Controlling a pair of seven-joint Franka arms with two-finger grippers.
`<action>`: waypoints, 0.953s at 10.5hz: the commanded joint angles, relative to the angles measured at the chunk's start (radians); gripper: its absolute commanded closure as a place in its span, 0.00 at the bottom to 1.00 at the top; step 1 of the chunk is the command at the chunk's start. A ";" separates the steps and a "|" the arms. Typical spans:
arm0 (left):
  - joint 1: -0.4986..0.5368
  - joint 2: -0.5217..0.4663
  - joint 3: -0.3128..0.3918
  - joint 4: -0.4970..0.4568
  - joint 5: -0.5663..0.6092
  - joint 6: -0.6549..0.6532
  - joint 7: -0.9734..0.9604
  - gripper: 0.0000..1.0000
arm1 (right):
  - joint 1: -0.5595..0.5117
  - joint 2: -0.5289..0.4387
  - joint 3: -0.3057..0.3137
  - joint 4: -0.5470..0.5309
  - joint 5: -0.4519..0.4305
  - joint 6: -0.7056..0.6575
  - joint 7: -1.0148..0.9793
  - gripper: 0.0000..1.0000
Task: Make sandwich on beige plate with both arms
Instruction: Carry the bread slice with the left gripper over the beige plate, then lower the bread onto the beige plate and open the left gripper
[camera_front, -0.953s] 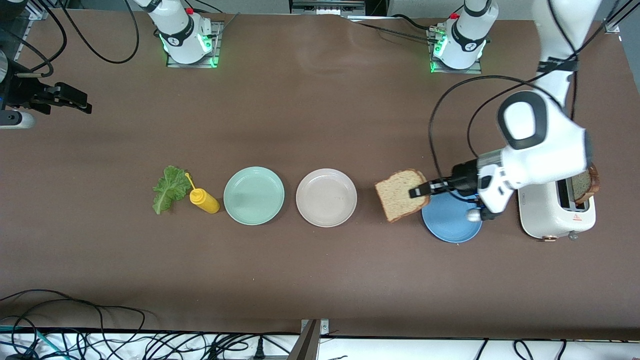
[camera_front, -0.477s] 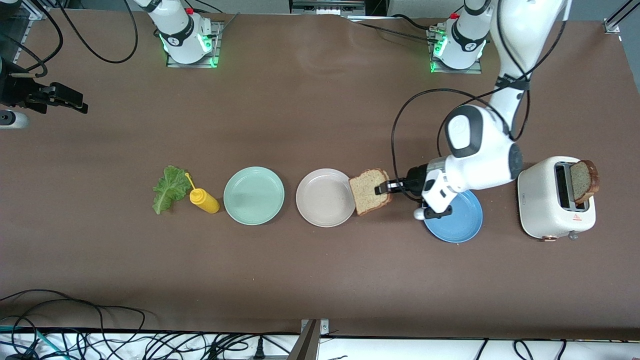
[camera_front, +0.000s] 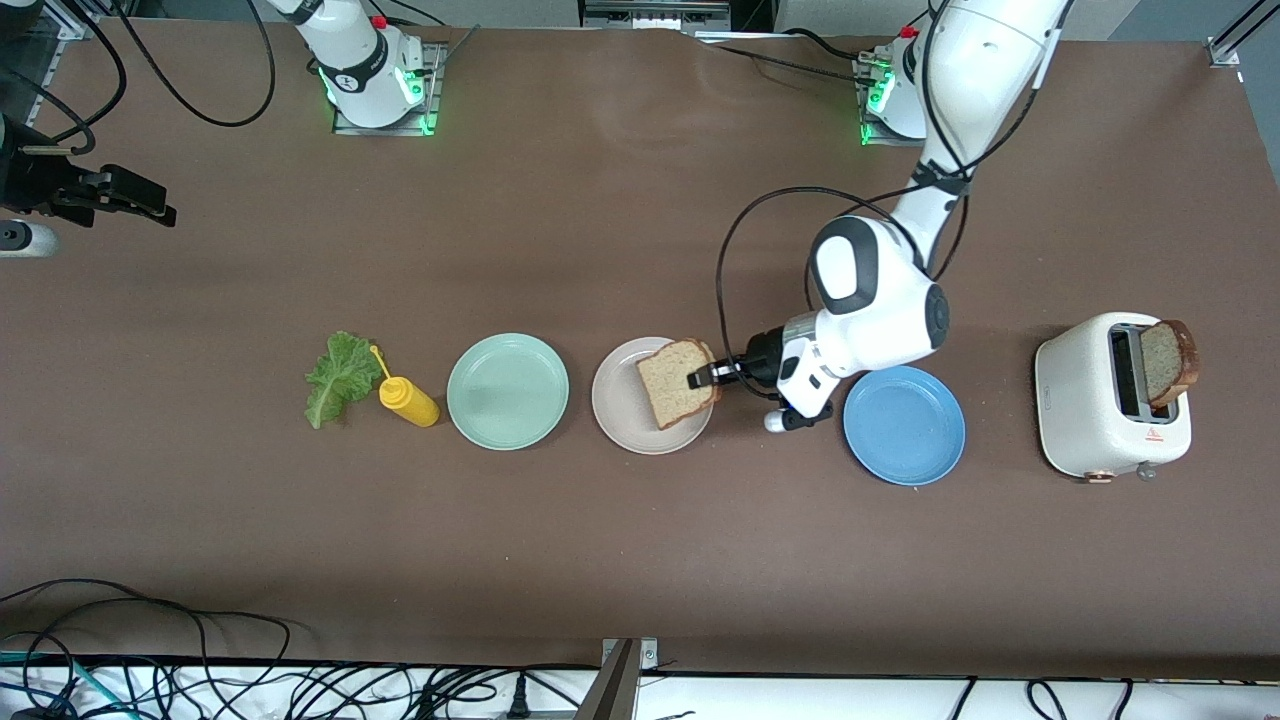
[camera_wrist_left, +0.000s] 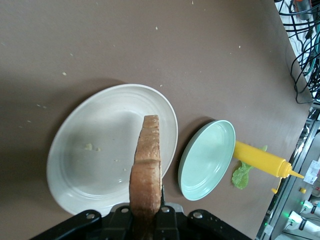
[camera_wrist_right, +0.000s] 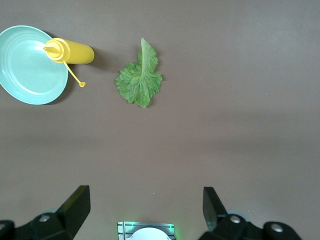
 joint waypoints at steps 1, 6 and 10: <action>-0.021 0.059 -0.007 0.088 -0.087 0.025 0.012 1.00 | -0.003 0.004 0.000 0.014 0.013 -0.019 0.002 0.00; -0.054 0.168 -0.042 0.169 -0.101 0.163 0.012 1.00 | -0.003 0.004 0.000 0.016 0.014 -0.019 -0.009 0.00; -0.057 0.182 -0.042 0.166 -0.092 0.164 0.014 1.00 | -0.003 0.005 -0.002 0.016 0.014 -0.019 -0.009 0.00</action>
